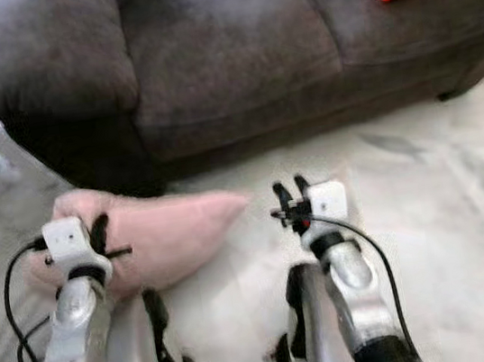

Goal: Move the pillow to the sofa from floor

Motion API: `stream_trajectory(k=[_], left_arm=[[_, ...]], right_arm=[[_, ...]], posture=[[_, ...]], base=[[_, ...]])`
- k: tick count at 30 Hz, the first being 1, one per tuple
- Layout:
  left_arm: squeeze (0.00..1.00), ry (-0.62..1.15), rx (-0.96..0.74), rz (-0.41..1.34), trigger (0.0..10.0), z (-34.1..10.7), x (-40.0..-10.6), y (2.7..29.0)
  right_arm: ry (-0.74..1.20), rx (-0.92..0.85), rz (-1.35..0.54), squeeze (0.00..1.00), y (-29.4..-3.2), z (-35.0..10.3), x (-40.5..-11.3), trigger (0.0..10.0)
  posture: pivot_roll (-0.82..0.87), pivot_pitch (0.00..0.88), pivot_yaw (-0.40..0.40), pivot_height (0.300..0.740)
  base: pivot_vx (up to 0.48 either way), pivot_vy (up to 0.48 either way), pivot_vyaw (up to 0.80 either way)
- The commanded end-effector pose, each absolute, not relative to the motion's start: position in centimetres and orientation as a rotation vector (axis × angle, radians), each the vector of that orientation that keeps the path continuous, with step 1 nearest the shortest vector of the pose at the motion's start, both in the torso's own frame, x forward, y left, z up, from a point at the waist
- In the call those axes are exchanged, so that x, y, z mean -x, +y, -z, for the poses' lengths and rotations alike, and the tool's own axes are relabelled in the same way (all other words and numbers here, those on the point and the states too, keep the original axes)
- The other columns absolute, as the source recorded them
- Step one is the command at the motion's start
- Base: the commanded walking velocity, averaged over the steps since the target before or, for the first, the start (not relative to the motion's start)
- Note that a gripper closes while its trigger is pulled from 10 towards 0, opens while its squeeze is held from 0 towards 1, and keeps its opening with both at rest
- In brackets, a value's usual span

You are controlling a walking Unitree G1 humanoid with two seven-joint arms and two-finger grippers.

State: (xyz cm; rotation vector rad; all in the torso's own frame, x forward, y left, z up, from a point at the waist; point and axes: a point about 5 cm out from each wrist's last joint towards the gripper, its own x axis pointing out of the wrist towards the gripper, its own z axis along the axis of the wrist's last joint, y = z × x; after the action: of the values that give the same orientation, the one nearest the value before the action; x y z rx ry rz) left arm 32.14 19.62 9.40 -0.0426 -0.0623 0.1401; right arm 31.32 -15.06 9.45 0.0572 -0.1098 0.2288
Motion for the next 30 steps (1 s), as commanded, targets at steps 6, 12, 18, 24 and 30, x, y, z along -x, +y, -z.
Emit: stream_trajectory(k=[6, 12, 18, 24, 30], left_arm=[[0.00, -0.141, 0.014, -0.139, 10.0, -10.86, -32.22, 19.81], [0.00, -0.150, 0.002, -0.130, 10.0, -10.97, -32.12, 19.61], [0.00, -0.151, 0.000, -0.129, 10.0, -10.99, -32.09, 19.60], [0.00, -0.151, 0.000, -0.129, 10.0, -10.99, -32.09, 19.60], [0.00, -0.151, 0.000, -0.129, 10.0, -10.99, -32.09, 19.60]], right_arm=[[-0.092, -0.068, -0.234, 0.00, -14.88, -8.99, -31.14, 10.0], [-0.095, -0.068, -0.231, 0.00, -14.87, -8.98, -31.19, 10.0], [-0.096, -0.068, -0.229, 0.00, -14.88, -8.99, -31.19, 10.0], [-0.096, -0.068, -0.229, 0.00, -14.88, -8.99, -31.19, 10.0], [-0.096, -0.068, -0.229, 0.00, -14.88, -8.99, -31.19, 10.0]], posture=[[0.06, 0.219, -0.024, 0.503], [0.06, 0.222, -0.025, 0.528], [0.06, 0.223, -0.024, 0.533], [0.06, 0.223, -0.024, 0.533], [0.06, 0.223, -0.024, 0.533]], base=[[0.000, 0.000, 0.00], [0.000, 0.000, 0.00], [0.000, 0.000, 0.00], [0.000, 0.000, 0.00], [0.000, 0.000, 0.00]])
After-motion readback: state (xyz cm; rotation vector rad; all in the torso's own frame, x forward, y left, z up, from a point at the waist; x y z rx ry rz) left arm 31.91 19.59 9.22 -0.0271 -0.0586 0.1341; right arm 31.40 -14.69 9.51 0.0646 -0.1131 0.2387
